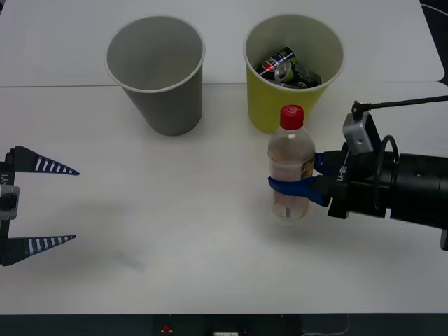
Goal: Put the can into the green bin and the plastic bottle into the gray bin
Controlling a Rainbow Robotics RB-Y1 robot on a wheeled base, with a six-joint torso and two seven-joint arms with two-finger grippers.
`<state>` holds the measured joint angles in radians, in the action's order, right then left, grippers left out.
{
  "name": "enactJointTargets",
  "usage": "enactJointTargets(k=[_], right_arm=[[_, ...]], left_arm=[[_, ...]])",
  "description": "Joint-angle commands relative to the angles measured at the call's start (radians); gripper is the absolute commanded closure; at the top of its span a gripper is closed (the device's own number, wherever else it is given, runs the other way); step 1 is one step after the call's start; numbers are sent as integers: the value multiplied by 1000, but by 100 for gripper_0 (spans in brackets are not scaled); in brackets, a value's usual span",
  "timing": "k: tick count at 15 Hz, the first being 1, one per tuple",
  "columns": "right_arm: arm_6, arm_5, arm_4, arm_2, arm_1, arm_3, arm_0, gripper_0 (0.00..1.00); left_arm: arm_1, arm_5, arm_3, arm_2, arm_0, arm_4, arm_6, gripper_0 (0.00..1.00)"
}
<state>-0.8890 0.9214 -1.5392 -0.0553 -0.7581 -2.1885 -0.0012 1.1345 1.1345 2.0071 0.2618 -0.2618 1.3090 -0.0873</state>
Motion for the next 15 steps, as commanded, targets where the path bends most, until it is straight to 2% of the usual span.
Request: enactJointTargets(k=[1,3,6,10,15], right_arm=[[-202,77,-99,55,2,-100,-19,100],[-353,119,-165,68,3,-166,-51,100],[-496,217,-259,69,37,-203,-160,100],[-502,376,-311,69,111,-140,-355,100],[-501,525,-360,45,204,33,-635,100]], left_arm=[[0,0,0,0,0,0,0,0],[0,0,0,0,0,0,0,0],[0,0,0,0,0,0,0,0],[0,0,0,0,0,0,0,0],[0,0,0,0,0,0,0,0]])
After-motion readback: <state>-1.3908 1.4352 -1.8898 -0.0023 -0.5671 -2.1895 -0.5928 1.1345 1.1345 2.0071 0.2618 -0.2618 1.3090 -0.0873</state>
